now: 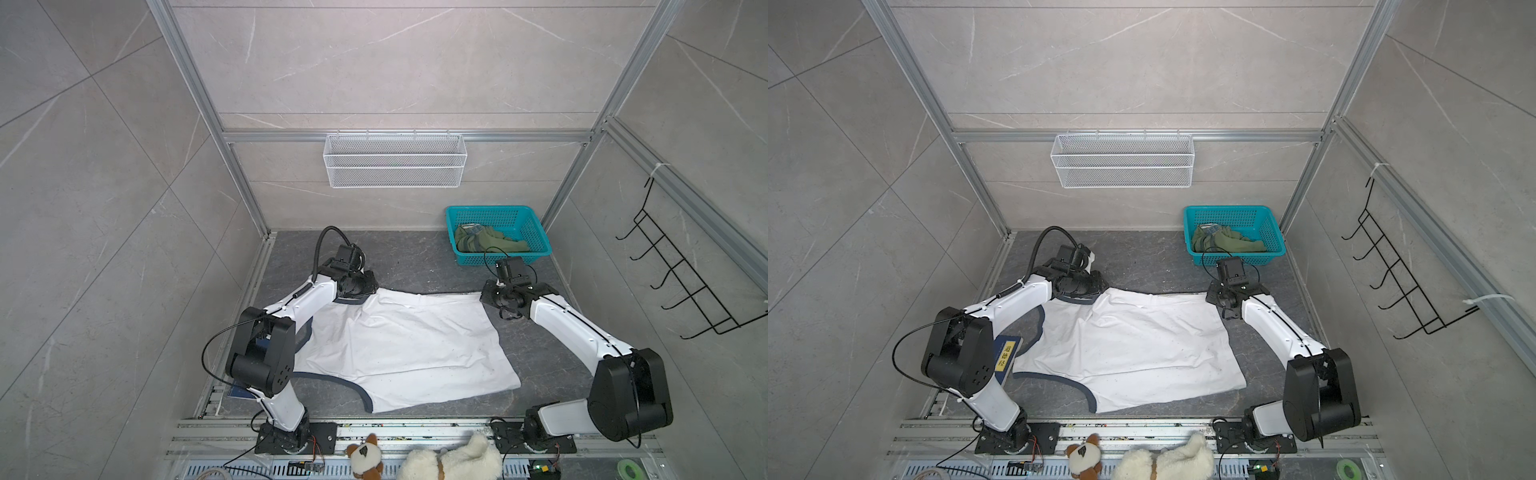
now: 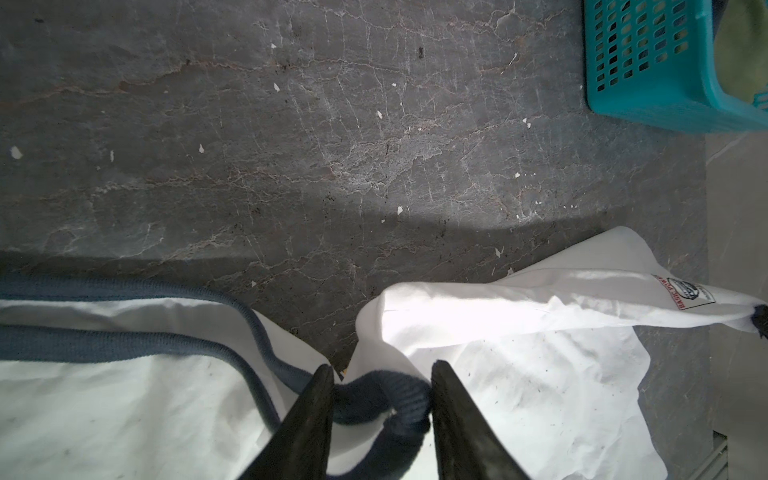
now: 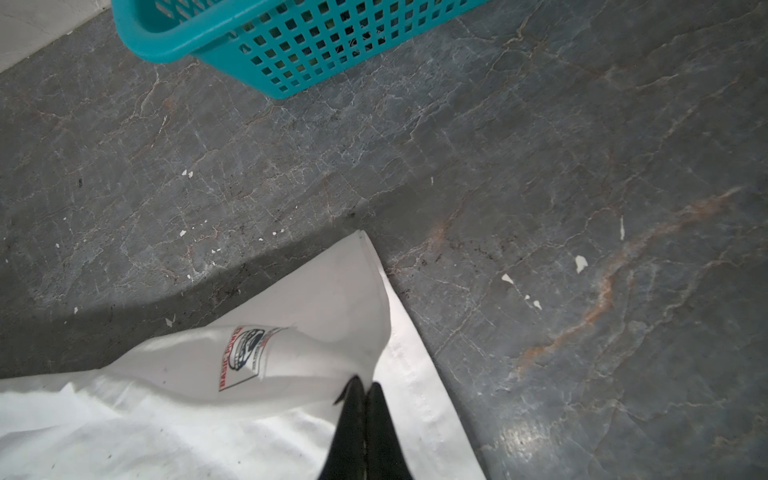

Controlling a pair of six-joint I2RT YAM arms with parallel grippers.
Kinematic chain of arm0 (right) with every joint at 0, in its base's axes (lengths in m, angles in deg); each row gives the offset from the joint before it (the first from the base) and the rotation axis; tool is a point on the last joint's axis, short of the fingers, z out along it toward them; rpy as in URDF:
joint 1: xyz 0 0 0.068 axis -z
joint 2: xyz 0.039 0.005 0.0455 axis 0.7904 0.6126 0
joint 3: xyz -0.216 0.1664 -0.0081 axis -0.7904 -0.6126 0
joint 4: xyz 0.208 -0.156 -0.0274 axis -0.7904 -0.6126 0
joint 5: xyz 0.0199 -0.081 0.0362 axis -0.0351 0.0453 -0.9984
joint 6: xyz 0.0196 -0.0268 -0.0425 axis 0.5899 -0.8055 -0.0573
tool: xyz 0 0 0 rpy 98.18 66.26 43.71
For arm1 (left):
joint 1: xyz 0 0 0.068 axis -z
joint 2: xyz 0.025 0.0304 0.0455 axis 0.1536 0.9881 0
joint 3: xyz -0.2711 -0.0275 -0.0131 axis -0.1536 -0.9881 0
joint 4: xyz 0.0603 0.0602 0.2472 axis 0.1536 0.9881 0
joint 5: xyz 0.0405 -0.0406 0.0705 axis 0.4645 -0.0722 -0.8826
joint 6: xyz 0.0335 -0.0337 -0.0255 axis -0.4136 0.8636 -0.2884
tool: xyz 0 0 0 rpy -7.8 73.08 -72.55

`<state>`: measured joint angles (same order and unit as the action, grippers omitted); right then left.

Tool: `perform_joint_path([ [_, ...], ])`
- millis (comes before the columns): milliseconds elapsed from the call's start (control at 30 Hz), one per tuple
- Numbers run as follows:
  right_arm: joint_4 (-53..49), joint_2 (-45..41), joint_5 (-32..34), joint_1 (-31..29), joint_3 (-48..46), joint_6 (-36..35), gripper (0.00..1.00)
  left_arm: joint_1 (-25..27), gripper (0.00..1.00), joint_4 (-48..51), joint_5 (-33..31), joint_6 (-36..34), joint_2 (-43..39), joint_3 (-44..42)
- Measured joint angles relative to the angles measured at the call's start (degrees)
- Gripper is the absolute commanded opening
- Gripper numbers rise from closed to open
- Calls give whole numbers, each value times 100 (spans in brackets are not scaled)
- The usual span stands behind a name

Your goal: Fold and stack the tank tops

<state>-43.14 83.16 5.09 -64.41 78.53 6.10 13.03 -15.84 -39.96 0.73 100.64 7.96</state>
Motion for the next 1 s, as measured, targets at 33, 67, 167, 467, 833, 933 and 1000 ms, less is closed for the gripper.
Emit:
perform_joint_path([
  [33, 0, 0, 2, 0, 0, 0, 0, 0, 31, -2, 0, 0, 15, 11],
  [67, 0, 0, 2, 0, 0, 0, 0, 0, 28, -2, 2, -7, 20, 13],
  [167, -2, 0, 7, 7, 0, 0, 0, 0, 19, 0, 4, -26, 26, 35],
  [467, -170, 149, 111, 350, 264, 7, 0, 0, 0, -289, 168, -107, 439, 352],
  [833, -50, 564, 76, 859, 730, 114, 0, 0, 0, -1849, 22, -619, 800, 105],
  [933, 11, 564, 35, 981, 798, 138, 0, 0, 0, -2306, -28, -813, 798, -236],
  [1000, 76, 564, -13, 1045, 817, 146, 0, 0, 0, -2479, -31, -953, 796, -374],
])
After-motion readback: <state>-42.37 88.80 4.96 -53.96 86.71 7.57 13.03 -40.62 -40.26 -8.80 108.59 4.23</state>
